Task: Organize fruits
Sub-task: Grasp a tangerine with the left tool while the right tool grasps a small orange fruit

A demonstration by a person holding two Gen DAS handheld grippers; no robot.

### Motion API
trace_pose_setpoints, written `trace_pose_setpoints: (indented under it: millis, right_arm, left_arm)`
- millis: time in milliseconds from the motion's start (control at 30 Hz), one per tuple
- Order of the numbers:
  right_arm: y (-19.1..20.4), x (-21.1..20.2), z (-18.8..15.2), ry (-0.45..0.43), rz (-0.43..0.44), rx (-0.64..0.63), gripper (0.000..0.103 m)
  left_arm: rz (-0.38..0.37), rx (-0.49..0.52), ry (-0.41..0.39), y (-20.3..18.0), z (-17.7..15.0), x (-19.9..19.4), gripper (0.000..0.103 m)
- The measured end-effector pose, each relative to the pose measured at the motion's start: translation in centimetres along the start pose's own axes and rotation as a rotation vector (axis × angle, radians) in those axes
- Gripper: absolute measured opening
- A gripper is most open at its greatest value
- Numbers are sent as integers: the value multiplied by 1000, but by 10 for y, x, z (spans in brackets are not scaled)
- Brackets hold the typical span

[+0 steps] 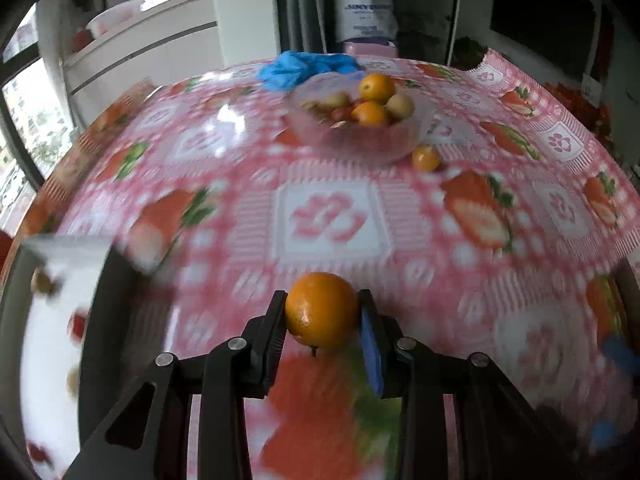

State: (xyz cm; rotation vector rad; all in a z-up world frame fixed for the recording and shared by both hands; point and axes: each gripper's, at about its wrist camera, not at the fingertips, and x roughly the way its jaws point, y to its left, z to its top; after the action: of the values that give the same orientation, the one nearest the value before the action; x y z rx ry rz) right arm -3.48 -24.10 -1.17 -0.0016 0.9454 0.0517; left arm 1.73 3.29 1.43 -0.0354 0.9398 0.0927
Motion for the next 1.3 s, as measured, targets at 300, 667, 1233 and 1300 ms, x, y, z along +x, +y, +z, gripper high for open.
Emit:
trace_pose_setpoints:
  millis: [300, 667, 1233, 1300]
  right_arm:
    - [7, 11, 30, 123, 73, 36, 103]
    - [59, 67, 129, 42, 72, -80, 83]
    - [70, 99, 154, -59, 47, -102, 24]
    - [63, 94, 151, -56, 94, -62, 24]
  left_arm:
    - [14, -27, -42, 26, -46, -31, 36]
    - [-27, -46, -42, 31, -49, -32, 36]
    - [-24, -37, -42, 28, -50, -33, 36]
    - [-27, -36, -42, 29, -50, -33, 36]
